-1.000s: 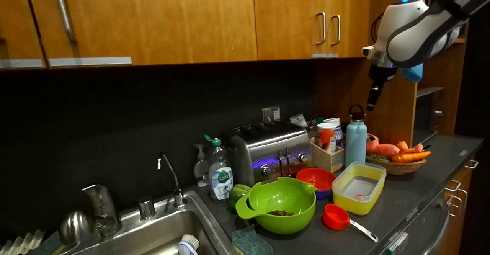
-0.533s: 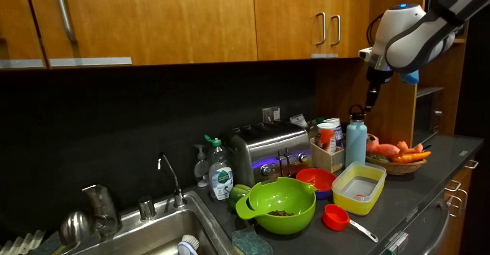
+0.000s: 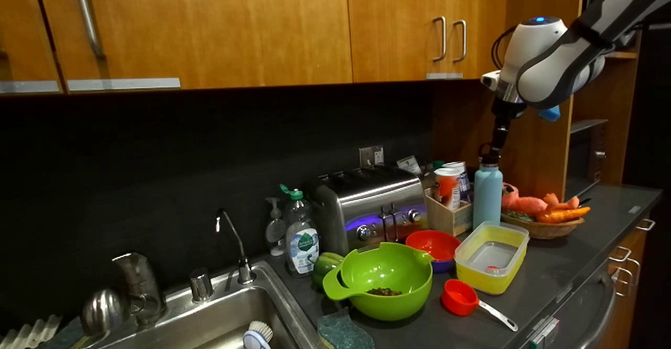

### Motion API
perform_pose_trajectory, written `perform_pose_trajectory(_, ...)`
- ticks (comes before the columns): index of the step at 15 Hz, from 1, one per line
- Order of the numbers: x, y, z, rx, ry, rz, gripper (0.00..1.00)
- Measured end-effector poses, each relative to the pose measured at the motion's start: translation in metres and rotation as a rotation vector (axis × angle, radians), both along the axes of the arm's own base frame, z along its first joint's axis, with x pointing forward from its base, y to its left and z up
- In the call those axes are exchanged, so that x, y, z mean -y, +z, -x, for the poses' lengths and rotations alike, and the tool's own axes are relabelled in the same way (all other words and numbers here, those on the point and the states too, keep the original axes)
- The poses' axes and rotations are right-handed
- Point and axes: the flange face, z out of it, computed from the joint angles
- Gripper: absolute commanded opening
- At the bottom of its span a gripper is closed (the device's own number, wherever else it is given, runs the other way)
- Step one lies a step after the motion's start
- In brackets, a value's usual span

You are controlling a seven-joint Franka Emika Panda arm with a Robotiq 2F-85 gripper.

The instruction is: Move the blue bottle to the right

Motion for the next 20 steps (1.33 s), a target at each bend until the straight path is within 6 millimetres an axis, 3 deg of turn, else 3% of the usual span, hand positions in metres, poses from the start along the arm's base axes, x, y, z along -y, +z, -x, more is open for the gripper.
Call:
perform_pose_trajectory(14, 0.014, -0.002, -0.041, 0.023, 0.016, 0.023, 1.00)
perform_pose_trajectory(15, 0.015, -0.002, -0.043, 0.026, 0.016, 0.024, 0.75)
perform_pose_trajectory(17, 0.017, -0.003, -0.047, 0.034, 0.016, 0.024, 0.69)
perform_pose_trajectory(20, 0.018, -0.003, -0.051, 0.041, 0.017, 0.026, 0.43)
